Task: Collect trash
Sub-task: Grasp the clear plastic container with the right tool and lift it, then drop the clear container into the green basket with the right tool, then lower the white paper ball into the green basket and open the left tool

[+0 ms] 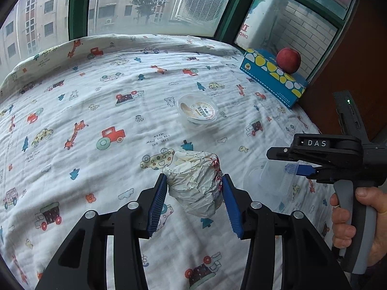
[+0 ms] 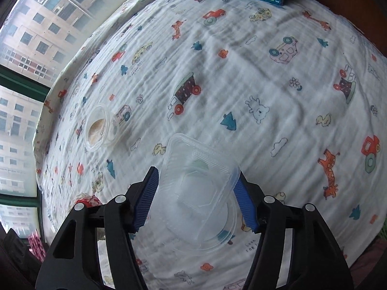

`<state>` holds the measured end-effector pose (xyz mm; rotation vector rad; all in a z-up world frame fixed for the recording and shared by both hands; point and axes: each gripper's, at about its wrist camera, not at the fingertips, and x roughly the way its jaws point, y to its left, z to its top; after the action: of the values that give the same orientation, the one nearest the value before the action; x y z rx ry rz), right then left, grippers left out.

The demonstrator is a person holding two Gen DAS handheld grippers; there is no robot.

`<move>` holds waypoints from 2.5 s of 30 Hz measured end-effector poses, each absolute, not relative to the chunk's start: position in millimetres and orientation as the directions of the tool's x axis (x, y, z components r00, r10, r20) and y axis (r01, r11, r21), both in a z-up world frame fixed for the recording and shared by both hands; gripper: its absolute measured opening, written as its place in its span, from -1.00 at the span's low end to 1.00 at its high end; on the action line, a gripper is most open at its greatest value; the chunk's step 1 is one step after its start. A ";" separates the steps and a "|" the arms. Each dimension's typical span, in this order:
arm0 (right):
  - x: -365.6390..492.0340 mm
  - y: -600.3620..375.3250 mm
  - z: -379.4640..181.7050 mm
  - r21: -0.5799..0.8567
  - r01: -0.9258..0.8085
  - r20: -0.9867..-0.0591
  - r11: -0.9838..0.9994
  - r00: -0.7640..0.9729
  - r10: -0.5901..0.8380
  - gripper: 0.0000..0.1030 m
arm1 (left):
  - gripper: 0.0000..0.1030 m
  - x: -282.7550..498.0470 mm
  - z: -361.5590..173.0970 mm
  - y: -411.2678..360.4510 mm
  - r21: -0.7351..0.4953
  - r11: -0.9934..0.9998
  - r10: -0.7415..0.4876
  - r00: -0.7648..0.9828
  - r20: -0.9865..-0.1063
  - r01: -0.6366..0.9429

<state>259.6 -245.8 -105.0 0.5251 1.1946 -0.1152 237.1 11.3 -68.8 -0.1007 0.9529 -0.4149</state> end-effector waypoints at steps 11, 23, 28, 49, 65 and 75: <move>228.3 -255.2 -66.9 0.371 0.247 -0.842 0.895 0.495 0.213 0.17 | -0.13 220.1 -48.0 2.8 -0.241 0.915 -0.386 0.529 -0.756 0.322; 148.1 -297.8 -20.9 0.351 0.139 -0.773 0.926 0.601 0.203 0.17 | -0.13 180.3 -13.5 -51.1 -0.248 0.869 -0.460 0.514 -0.724 0.429; 111.0 -328.2 -12.7 0.322 0.148 -0.762 0.935 0.626 0.164 0.17 | -0.13 161.0 -4.1 -84.6 -0.254 0.837 -0.500 0.492 -0.713 0.484; -18.5 -485.0 -17.3 0.213 0.425 -0.784 0.880 0.611 -0.105 0.17 | -0.13 93.8 28.2 -239.1 -0.273 0.671 -0.644 0.358 -0.676 0.689; -66.9 -546.3 -26.8 0.203 0.541 -0.778 0.816 0.595 -0.202 0.39 | -0.13 54.5 26.6 -322.0 -0.264 0.572 -0.670 0.256 -0.697 0.776; -93.8 -554.6 -9.3 0.210 0.540 -0.741 0.815 0.632 -0.228 0.39 | -0.12 36.3 10.2 -368.3 -0.269 0.526 -0.657 0.185 -0.731 0.807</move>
<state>-93.8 -554.6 -9.3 0.4416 0.7697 -0.4561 36.3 -368.3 10.2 0.1918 0.9182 -1.0403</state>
